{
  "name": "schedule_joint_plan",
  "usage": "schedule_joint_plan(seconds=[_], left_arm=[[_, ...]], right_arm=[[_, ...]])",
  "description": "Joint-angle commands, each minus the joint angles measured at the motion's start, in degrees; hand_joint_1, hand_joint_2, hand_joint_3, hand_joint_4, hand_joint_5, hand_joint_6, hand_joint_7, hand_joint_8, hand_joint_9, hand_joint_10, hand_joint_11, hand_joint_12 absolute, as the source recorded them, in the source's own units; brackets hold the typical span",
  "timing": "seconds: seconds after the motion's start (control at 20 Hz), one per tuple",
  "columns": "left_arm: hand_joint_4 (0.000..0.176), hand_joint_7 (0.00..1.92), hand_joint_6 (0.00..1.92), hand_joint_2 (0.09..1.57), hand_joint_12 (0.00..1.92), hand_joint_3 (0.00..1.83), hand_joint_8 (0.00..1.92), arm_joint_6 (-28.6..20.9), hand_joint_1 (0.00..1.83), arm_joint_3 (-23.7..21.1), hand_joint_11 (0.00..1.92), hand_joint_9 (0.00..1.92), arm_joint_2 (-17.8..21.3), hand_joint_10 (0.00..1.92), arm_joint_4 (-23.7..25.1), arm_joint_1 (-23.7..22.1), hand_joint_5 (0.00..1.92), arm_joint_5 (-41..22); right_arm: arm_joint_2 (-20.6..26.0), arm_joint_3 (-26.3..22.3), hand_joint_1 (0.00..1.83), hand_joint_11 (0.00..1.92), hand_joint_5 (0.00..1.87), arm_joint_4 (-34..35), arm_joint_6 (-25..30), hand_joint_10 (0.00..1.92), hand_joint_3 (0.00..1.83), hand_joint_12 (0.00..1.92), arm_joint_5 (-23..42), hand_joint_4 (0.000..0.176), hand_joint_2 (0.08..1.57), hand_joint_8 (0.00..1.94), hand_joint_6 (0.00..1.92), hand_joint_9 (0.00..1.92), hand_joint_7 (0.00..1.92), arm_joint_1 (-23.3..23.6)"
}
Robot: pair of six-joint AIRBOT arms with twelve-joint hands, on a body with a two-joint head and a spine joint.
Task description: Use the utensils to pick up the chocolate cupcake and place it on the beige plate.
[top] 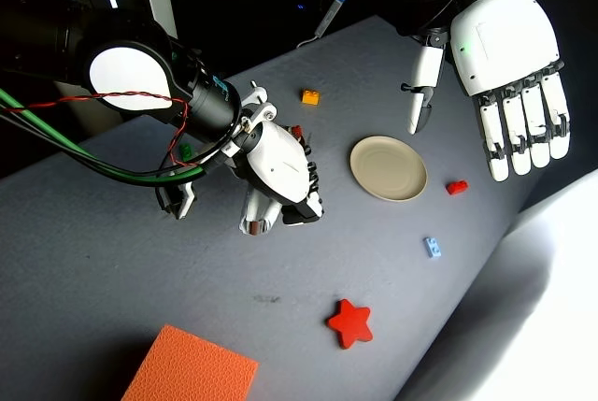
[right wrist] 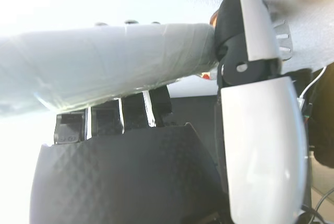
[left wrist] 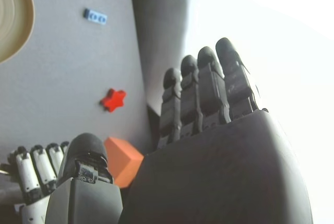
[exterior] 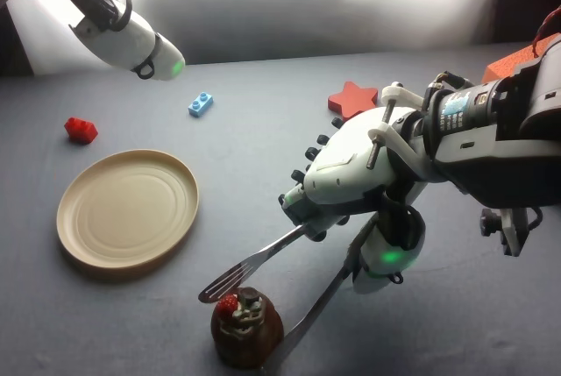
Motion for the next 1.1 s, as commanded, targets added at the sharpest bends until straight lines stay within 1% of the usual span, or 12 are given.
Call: schedule_joint_plan(seconds=[0.0,0.2,0.25,0.3,0.35,0.4,0.45,0.65,0.8,0.9,0.95,1.05], left_arm=[[0.000,0.20,0.00,1.16,0.36,0.00,0.00,0.26,0.01,0.00,0.00,0.17,0.46,0.00,3.07,-0.87,0.21,-3.61],[0.000,0.20,0.00,1.16,0.34,0.00,0.00,0.26,0.00,0.00,0.00,0.16,0.46,0.00,3.09,-0.87,0.22,-3.62],[0.000,0.21,0.00,1.16,0.39,0.00,0.00,0.26,0.02,0.00,0.00,0.17,0.46,0.00,3.09,-0.87,0.23,-3.62],[0.000,0.23,0.00,1.15,0.44,0.00,0.01,0.26,0.03,0.00,0.00,0.19,0.46,0.01,3.09,-0.87,0.24,-3.63],[0.000,0.23,0.00,1.16,0.45,0.00,0.00,0.26,0.01,0.00,0.00,0.19,0.46,0.00,3.09,-0.87,0.24,-3.71],[0.000,0.22,0.00,1.15,0.44,0.00,0.00,0.26,0.02,0.00,0.00,0.19,0.46,0.00,3.09,-0.87,0.24,-3.79],[0.000,0.23,0.00,1.15,0.44,0.00,0.00,0.26,0.02,0.00,0.00,0.19,0.46,0.00,3.09,-0.87,0.24,-3.82],[0.000,0.21,0.00,1.15,0.41,0.00,0.00,0.26,0.00,0.00,0.00,0.19,0.46,0.00,3.10,-0.87,0.22,-3.84],[0.000,0.23,0.00,1.16,0.46,0.00,0.00,0.26,0.02,0.00,0.00,0.19,0.46,0.00,3.11,-0.87,0.24,-3.84],[0.000,0.23,0.00,1.15,0.43,0.00,0.00,0.26,0.05,0.00,0.00,0.19,0.46,0.00,3.11,-0.87,0.25,-3.84],[0.000,0.22,0.00,1.15,0.43,0.00,0.00,0.26,0.03,0.00,0.00,0.19,0.46,0.00,3.11,-0.87,0.23,-3.84],[0.000,0.21,0.00,1.15,0.39,0.00,0.00,0.26,0.04,0.00,0.00,0.17,0.46,0.00,3.11,-0.87,0.24,-3.84]], right_arm=[[0.07,0.00,0.89,0.26,0.29,-0.54,0.36,1.75,0.00,1.92,4.88,0.000,1.10,1.60,1.39,0.28,0.35,-0.03],[0.05,-0.01,0.87,0.21,0.29,-0.73,0.51,1.74,0.01,1.92,5.32,0.000,1.12,1.60,1.37,0.26,0.33,-0.24],[0.00,0.01,0.88,0.27,0.34,-0.97,0.51,1.73,0.00,1.92,5.40,0.000,1.11,1.59,1.34,0.30,0.38,-0.33],[-0.07,0.03,0.89,0.27,0.35,-1.21,0.51,1.73,0.00,1.92,5.53,0.000,1.11,1.58,1.32,0.30,0.39,-0.40],[-0.19,0.15,0.90,0.28,0.34,-1.34,0.51,1.74,0.00,1.92,5.58,0.000,1.10,1.60,1.34,0.30,0.38,-0.52],[-0.22,0.18,0.89,0.29,0.36,-1.34,0.53,1.74,0.00,1.92,5.57,0.000,1.11,1.59,1.36,0.32,0.40,-0.58],[-0.22,0.18,0.88,0.22,0.34,-1.35,0.53,1.76,0.01,1.92,5.57,0.000,1.14,1.60,1.36,0.28,0.37,-0.59],[-0.22,0.32,0.89,0.26,0.34,-1.42,0.53,1.76,0.00,1.92,5.57,0.000,1.16,1.60,1.36,0.28,0.37,-0.62],[-0.20,0.33,0.89,0.25,0.38,-1.44,0.53,1.70,0.00,1.90,5.57,0.000,1.17,1.55,1.29,0.34,0.41,-0.61],[-0.20,0.33,0.83,0.27,0.31,-1.44,0.64,1.69,0.01,1.90,5.57,0.000,1.20,1.55,1.33,0.32,0.38,-0.61],[-0.19,0.33,0.87,0.25,0.31,-1.44,0.87,1.70,0.00,1.91,5.54,0.000,1.19,1.54,1.30,0.30,0.36,-0.61],[-0.19,0.33,0.94,0.33,0.42,-1.52,0.86,1.63,0.00,1.87,5.50,0.000,1.14,1.47,1.17,0.36,0.43,-0.63]])
